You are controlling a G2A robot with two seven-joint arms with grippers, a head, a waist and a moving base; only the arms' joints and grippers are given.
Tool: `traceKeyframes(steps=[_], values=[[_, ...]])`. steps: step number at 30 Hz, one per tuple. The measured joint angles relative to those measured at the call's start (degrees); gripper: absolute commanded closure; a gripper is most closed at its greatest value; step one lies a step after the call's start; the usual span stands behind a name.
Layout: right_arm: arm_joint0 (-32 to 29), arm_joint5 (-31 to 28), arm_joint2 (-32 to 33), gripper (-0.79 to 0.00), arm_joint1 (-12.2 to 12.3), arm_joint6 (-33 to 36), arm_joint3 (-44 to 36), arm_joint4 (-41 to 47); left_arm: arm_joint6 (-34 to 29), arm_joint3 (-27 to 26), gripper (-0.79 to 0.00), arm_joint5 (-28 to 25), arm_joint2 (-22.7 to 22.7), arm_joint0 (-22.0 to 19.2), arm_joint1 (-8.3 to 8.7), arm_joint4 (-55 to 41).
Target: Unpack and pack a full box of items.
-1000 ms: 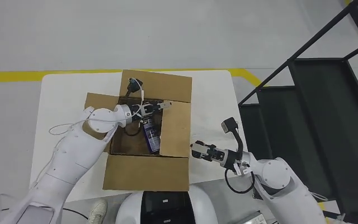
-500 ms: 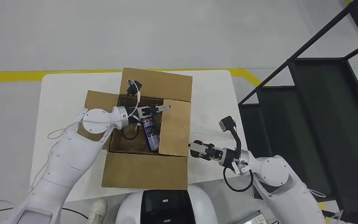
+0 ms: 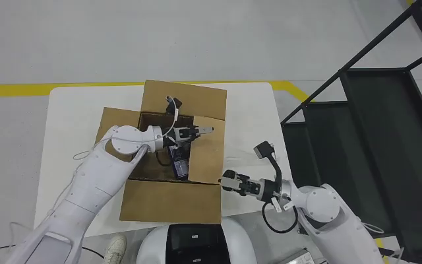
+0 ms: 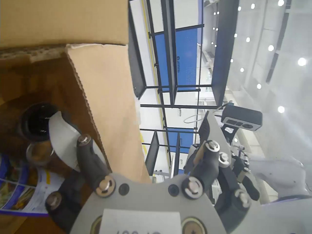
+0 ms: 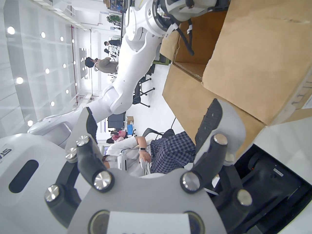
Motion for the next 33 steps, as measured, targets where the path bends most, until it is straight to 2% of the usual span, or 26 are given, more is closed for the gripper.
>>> traceKeyframes(steps=[6, 15, 24, 27, 30, 33], values=[[1.9, -2.3, -1.3, -0.785, 0.1, 3.2, 0.4, 0.1, -3.1, -1.4, -0.785, -3.7, -0.4, 0.2, -0.55, -5.4], [4.0, -4.3, -3.6, -0.785, 0.3, 6.9, -0.1, -0.9, -5.1, -2.3, -0.785, -3.6, 1.8, -1.1, -2.32, -10.7], [5.0, -3.5, -5.2, -0.785, 0.5, 8.0, -1.9, -2.2, -6.7, 1.0, -0.785, -3.0, 6.0, -3.3, -5.05, -14.7], [4.8, -1.3, -4.9, -0.785, 0.5, 6.0, -1.3, -2.7, -7.7, 3.0, -0.785, -3.3, 6.8, -3.9, -5.87, -16.5], [2.4, 3.6, -3.2, -0.785, 0.5, -0.9, -1.5, -4.3, -9.1, 4.9, -0.785, -4.8, 6.9, -4.2, -6.37, -17.9], [0.8, 4.1, -2.7, -0.785, 0.6, -2.5, -2.7, -4.8, -9.9, 5.8, -0.785, -5.8, 5.9, -4.0, -6.41, -18.9]])
